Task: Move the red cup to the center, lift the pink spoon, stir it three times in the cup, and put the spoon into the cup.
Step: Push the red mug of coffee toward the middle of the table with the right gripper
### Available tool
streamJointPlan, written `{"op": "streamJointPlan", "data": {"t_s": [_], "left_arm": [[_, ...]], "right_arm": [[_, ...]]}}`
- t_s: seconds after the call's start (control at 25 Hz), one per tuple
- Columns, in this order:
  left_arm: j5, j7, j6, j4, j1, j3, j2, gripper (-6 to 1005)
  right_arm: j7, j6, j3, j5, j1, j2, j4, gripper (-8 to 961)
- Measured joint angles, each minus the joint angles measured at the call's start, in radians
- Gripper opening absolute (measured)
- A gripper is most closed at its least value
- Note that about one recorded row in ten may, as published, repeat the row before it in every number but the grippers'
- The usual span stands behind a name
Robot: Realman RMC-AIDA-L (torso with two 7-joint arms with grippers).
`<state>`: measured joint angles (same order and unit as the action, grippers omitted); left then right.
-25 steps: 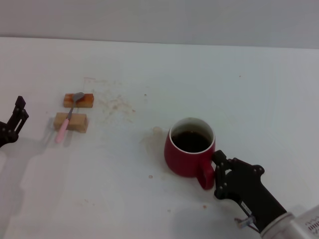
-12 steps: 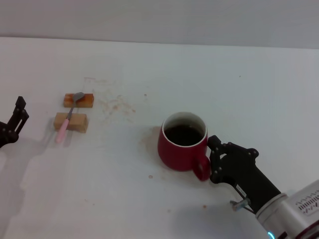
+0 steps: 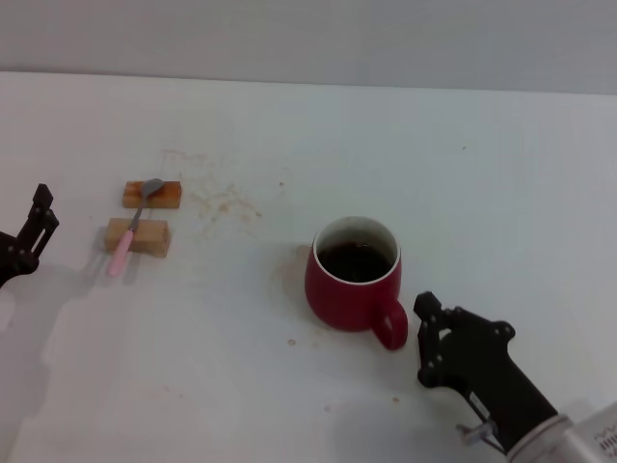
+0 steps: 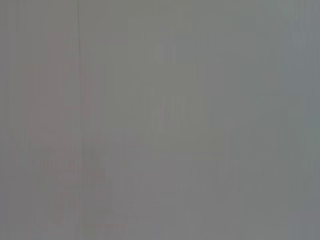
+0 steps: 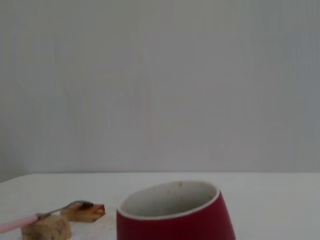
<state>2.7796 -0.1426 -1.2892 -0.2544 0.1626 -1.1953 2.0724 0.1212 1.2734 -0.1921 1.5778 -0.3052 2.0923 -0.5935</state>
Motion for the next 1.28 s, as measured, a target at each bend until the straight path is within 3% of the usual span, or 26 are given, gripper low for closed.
{"op": "streamJointPlan", "data": {"t_s": [0.24, 0.68, 1.28], "left_arm": [[0.000, 0.000, 0.001, 0.001, 0.000, 0.000, 0.000, 810], [0.000, 0.000, 0.001, 0.001, 0.001, -0.001, 0.000, 810], [0.000, 0.000, 0.004, 0.008, 0.011, -0.003, 0.000, 810]], "right_arm": [[0.000, -0.009, 0.000, 0.016, 0.011, 0.000, -0.008, 0], [0.000, -0.062, 0.016, 0.018, -0.071, 0.000, 0.001, 0], [0.000, -0.110, 0.070, 0.026, -0.130, 0.000, 0.031, 0]]}}
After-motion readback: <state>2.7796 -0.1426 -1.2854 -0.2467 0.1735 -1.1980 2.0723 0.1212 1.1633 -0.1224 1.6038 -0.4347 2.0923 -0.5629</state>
